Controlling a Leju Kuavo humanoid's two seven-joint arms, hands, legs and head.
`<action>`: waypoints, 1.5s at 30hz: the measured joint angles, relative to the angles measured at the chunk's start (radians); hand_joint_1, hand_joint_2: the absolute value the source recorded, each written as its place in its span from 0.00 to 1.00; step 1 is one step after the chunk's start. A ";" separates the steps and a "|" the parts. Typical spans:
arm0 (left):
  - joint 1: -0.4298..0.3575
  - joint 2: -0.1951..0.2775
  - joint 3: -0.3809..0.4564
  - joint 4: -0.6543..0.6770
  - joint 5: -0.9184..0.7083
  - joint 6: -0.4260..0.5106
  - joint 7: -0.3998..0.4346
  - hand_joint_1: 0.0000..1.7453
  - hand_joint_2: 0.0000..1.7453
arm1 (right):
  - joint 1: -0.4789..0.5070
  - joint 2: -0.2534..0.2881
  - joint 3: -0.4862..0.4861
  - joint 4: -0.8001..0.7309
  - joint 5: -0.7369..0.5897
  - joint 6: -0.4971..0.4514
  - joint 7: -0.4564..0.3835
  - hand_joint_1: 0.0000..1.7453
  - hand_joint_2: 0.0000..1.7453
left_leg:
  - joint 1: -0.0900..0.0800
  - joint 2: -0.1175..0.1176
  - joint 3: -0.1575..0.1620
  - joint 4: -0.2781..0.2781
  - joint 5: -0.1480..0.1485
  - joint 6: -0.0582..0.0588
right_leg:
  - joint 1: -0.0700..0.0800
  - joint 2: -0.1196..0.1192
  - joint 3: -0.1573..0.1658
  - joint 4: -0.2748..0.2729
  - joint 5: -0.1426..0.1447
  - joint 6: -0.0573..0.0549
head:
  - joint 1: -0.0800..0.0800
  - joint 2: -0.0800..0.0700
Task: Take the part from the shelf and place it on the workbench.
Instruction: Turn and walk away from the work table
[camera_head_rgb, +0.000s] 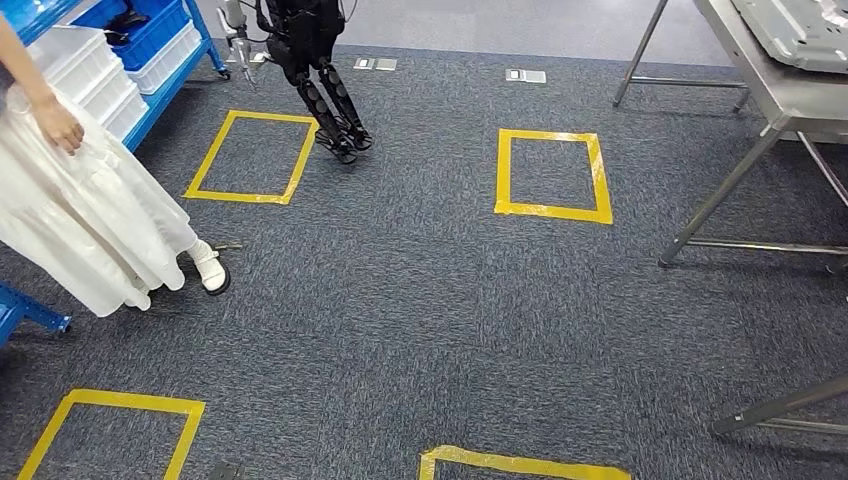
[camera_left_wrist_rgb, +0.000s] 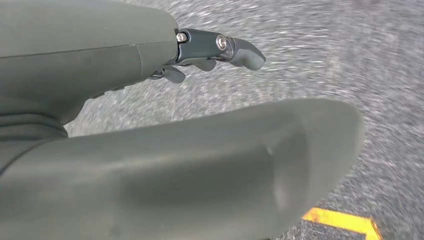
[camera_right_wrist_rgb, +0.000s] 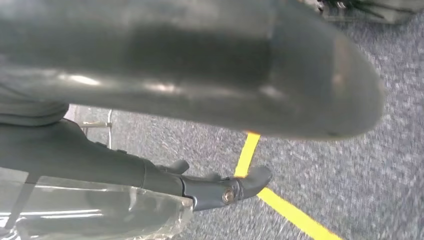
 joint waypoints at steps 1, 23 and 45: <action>0.002 -0.001 0.002 0.000 0.000 0.002 0.002 0.00 0.00 | 0.000 0.000 0.000 0.000 0.002 0.003 0.005 0.00 0.00 | 0.003 -0.014 0.000 0.003 -0.001 -0.005 | -0.006 0.004 0.020 -0.053 0.029 0.014 | 0.000 0.000; 0.011 0.018 0.005 0.000 -0.034 -0.040 -0.005 0.00 0.00 | -0.009 0.011 0.009 -0.001 0.037 -0.005 -0.018 0.00 0.00 | -0.013 0.100 -0.017 0.035 -0.025 -0.011 | 0.020 -0.111 0.142 -0.258 0.085 -0.021 | -0.011 0.000; 0.014 0.027 0.007 0.000 -0.054 -0.059 -0.019 0.00 0.00 | 0.003 0.019 0.018 -0.002 0.056 0.024 0.020 0.00 0.00 | 0.019 0.055 -0.151 0.330 -0.156 -0.062 | 0.004 -0.037 0.104 -0.241 0.111 -0.033 | -0.009 0.000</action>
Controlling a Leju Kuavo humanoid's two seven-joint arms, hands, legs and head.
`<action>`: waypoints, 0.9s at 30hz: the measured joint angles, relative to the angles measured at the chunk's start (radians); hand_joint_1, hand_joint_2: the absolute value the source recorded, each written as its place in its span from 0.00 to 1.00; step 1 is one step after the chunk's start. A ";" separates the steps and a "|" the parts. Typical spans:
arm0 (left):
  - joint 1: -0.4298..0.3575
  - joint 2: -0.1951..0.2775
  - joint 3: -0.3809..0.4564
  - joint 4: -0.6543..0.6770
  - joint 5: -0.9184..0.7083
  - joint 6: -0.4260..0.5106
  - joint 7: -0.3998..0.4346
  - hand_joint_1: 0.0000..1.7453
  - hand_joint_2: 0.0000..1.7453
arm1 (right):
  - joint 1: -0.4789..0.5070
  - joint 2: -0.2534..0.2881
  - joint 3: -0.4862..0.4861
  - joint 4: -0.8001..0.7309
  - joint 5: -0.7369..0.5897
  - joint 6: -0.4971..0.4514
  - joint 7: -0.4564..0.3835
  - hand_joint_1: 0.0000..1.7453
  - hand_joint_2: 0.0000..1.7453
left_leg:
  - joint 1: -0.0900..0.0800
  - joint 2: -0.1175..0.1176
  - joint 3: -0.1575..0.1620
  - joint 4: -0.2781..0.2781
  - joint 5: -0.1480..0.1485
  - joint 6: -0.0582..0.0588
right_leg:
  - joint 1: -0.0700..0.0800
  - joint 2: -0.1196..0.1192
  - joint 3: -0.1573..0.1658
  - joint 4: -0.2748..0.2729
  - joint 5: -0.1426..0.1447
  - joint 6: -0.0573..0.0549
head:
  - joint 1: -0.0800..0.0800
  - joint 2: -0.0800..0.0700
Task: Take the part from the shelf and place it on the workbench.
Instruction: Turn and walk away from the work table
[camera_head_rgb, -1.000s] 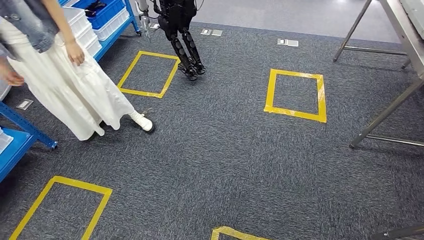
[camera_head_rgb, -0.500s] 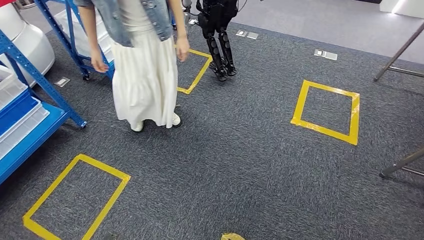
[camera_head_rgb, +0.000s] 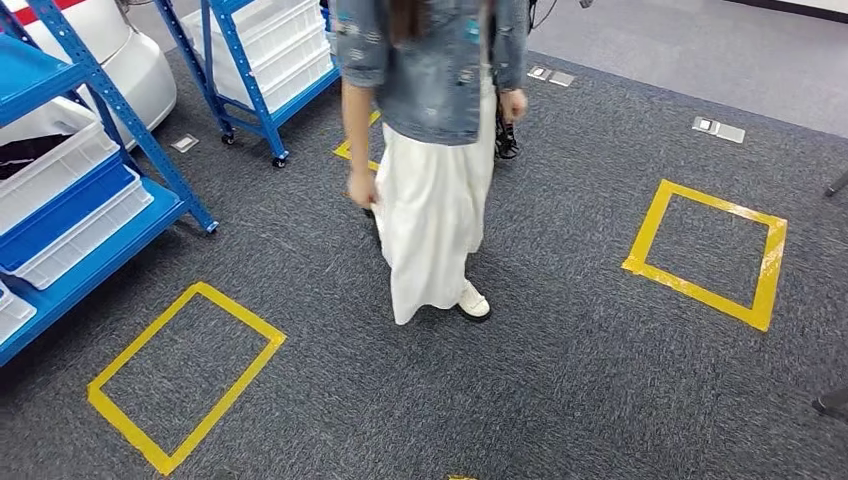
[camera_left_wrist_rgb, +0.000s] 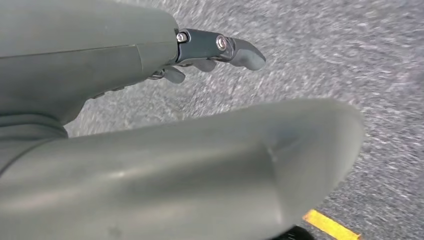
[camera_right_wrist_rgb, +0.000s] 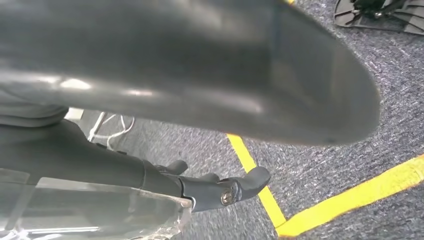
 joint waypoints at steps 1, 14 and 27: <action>0.001 0.000 0.000 0.000 -0.001 -0.001 0.001 0.00 0.00 | 0.000 0.001 0.000 0.000 0.001 0.000 0.000 0.00 0.00 | -0.001 0.002 0.009 -0.021 0.021 0.005 | 0.003 -0.010 0.002 0.000 -0.002 -0.003 | 0.000 0.000; -0.014 0.002 0.007 -0.002 -0.013 -0.003 0.004 0.00 0.00 | 0.001 0.014 0.010 -0.002 0.017 0.002 -0.003 0.00 0.00 | -0.023 -0.014 0.172 -0.343 0.148 0.069 | 0.007 0.033 -0.096 0.225 -0.107 0.009 | 0.006 0.000; -0.003 -0.002 0.012 -0.003 -0.022 -0.003 0.001 0.00 0.00 | -0.005 0.011 0.010 -0.002 0.022 0.013 -0.003 0.00 0.00 | -0.002 -0.022 0.110 -0.190 0.059 0.001 | -0.014 0.041 -0.001 -0.007 0.011 0.011 | 0.000 0.000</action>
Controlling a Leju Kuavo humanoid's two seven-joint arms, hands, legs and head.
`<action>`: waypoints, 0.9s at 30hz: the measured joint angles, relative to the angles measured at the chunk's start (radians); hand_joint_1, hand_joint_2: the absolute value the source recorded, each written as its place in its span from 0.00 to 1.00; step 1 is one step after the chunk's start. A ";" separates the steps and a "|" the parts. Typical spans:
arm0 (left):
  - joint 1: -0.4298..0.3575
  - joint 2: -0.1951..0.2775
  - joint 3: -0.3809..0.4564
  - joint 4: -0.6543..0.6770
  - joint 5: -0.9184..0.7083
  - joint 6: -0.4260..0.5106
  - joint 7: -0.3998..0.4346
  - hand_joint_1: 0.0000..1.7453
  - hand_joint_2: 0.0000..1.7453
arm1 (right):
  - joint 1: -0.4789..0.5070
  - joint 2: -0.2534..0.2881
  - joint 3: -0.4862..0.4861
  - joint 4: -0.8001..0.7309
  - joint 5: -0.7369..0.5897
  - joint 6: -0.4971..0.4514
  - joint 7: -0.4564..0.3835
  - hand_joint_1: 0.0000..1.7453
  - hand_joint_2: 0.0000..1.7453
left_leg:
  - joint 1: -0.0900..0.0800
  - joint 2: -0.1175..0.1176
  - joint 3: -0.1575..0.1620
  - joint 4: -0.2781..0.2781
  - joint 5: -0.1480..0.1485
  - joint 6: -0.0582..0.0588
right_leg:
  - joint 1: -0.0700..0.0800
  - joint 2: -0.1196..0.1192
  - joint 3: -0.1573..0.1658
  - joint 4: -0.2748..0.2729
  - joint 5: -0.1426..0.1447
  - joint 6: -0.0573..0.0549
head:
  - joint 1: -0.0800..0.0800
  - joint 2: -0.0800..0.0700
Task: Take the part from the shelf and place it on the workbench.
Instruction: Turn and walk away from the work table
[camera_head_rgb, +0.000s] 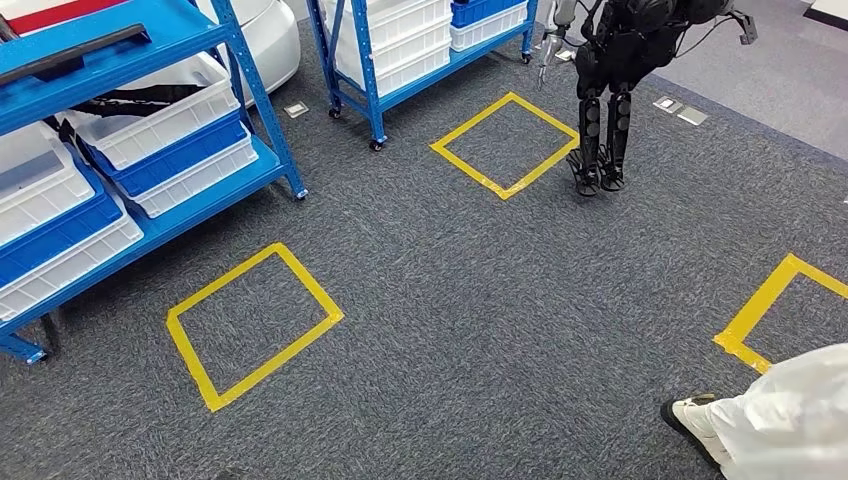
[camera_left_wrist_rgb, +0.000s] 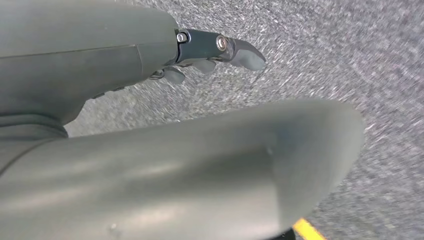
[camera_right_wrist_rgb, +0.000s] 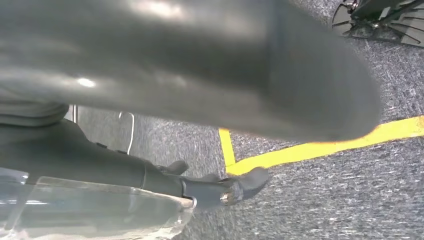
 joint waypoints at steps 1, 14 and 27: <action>-0.002 0.000 0.000 0.000 -0.002 0.000 0.000 0.00 0.00 | 0.001 0.000 0.000 0.000 0.001 0.001 0.000 0.00 0.00 | 0.001 0.015 -0.035 0.067 -0.030 -0.003 | 0.003 -0.010 0.002 0.000 -0.003 -0.006 | -0.002 0.000; -0.011 0.007 0.008 -0.005 -0.011 -0.008 0.000 0.00 0.00 | -0.002 0.008 0.006 -0.001 0.013 0.003 -0.011 0.00 0.00 | -0.030 0.062 0.068 -0.166 0.096 0.086 | 0.028 -0.083 0.050 -0.004 -0.049 -0.001 | 0.004 0.000; -0.006 -0.001 0.019 -0.005 -0.021 -0.007 0.003 0.00 0.00 | -0.002 0.001 0.007 0.000 0.018 0.012 -0.017 0.00 0.00 | -0.001 -0.085 0.055 -0.115 0.061 0.008 | -0.015 0.022 -0.006 0.011 -0.003 0.030 | 0.017 0.000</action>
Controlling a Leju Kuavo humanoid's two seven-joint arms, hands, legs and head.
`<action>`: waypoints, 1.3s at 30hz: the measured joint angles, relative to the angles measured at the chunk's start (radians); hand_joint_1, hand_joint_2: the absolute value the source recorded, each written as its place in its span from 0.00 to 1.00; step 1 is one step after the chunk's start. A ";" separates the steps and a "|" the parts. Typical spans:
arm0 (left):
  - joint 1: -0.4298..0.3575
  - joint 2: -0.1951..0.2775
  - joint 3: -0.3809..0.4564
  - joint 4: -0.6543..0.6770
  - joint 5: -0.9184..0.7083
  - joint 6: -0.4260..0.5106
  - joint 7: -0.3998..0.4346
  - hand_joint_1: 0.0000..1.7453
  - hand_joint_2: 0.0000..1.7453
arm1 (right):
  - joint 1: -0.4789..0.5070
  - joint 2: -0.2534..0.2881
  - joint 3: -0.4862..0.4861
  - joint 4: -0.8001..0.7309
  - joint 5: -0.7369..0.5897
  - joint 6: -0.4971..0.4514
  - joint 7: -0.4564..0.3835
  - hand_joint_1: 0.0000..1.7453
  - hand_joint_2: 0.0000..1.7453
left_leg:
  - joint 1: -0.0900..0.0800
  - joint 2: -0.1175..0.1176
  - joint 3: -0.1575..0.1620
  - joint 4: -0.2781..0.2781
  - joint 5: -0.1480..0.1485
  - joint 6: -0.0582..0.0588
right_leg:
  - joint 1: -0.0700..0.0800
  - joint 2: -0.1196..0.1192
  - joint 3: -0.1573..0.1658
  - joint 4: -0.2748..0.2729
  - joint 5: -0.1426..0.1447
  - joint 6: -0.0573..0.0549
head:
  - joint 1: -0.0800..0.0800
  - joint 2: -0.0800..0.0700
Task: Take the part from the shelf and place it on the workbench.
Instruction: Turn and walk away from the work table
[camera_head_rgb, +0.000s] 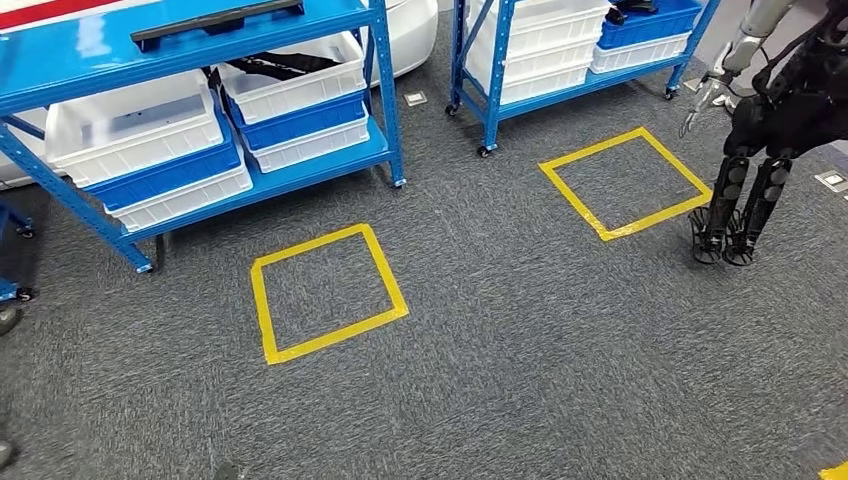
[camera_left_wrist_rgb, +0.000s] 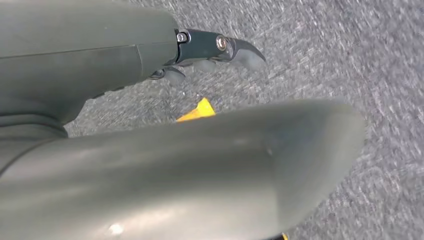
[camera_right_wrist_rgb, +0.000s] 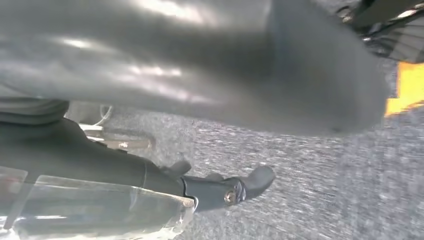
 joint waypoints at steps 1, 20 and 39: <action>0.002 0.000 0.000 0.000 0.000 0.000 0.000 0.00 0.00 | -0.001 0.001 0.000 0.000 0.000 0.000 0.000 0.00 0.00 | 0.003 0.010 -0.003 0.008 -0.005 -0.003 | -0.001 -0.005 0.002 0.000 0.000 -0.006 | -0.001 0.000; -0.014 0.002 0.006 -0.002 -0.021 -0.005 0.001 0.00 0.00 | -0.001 0.005 0.000 -0.001 0.005 -0.002 -0.008 0.00 0.00 | -0.016 0.108 -0.003 -0.036 0.041 0.051 | 0.033 -0.046 -0.008 0.116 -0.100 -0.027 | -0.006 0.000; -0.004 -0.005 0.016 -0.002 -0.030 -0.001 -0.002 0.00 1.00 | 0.002 -0.001 0.000 -0.001 0.015 -0.006 -0.013 0.00 0.00 | 0.008 0.109 -0.164 0.282 -0.088 -0.021 | 0.017 -0.069 0.011 0.000 -0.009 -0.049 | -0.017 0.000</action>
